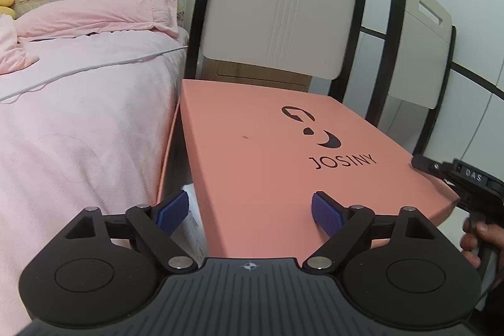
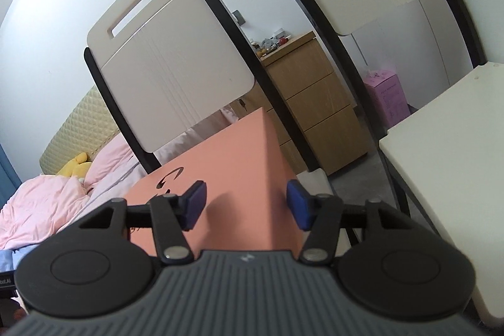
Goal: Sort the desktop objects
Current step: 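Carry the lid over the box and lower it onto the box with both tools, then open both tools and withdraw them from the lidded box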
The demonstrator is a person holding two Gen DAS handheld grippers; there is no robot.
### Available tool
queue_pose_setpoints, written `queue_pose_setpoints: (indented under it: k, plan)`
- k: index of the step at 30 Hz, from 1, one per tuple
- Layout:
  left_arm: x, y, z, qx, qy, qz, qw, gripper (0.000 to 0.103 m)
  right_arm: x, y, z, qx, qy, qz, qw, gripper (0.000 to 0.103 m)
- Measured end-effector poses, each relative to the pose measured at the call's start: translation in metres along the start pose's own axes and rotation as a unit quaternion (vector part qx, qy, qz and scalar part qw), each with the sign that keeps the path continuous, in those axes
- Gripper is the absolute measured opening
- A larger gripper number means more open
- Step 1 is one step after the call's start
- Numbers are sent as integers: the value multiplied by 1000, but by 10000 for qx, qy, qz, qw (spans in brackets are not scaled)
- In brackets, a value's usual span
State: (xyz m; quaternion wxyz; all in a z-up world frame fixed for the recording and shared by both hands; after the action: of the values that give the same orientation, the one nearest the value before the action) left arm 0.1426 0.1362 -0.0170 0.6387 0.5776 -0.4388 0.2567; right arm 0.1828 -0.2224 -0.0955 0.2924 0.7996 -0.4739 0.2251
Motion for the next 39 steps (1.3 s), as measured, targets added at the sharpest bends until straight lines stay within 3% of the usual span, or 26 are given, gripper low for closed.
queue_pose_setpoints:
  k: [6, 11, 17, 22, 28, 37, 39]
  plan:
    - [4, 3, -10, 572, 166, 10, 9982, 88, -15, 8, -11, 183, 247, -88, 9995, 45]
    - [2, -2, -12, 1008, 256, -175, 9944, 88, -39, 17, -22, 267, 378, 128, 9988, 46]
    - [2, -1, -12, 936, 299, -208, 9949, 89, -45, 13, -26, 110, 406, 301, 9987, 46]
    - [2, -2, -15, 358, 453, -293, 9979, 90, -40, 12, -22, 202, 329, 162, 9991, 47]
    - [0, 1, -11, 298, 394, -300, 9983, 90, -33, 14, -17, 323, 247, -13, 9992, 47]
    - [-3, 1, -9, 78, 441, -249, 9987, 94, -24, 15, -8, 303, 16, 63, 9995, 48]
    - [-4, 0, -10, 66, 466, -249, 9986, 94, -24, 13, -7, 297, -10, -12, 9996, 52]
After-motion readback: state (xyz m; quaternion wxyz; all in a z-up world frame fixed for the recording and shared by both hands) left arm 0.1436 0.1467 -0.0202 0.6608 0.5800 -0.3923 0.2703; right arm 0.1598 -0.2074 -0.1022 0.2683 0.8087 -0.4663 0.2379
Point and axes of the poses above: each gripper's, at about its wrist camera, not at the fingertips, and y roughly against the way its jaws point, z to its right, x to its top, the point moved 1 cm from there along -y, roughly the way its jaws point, and after that the axes turned 15 degrees about -y, right-handed, at the moved point
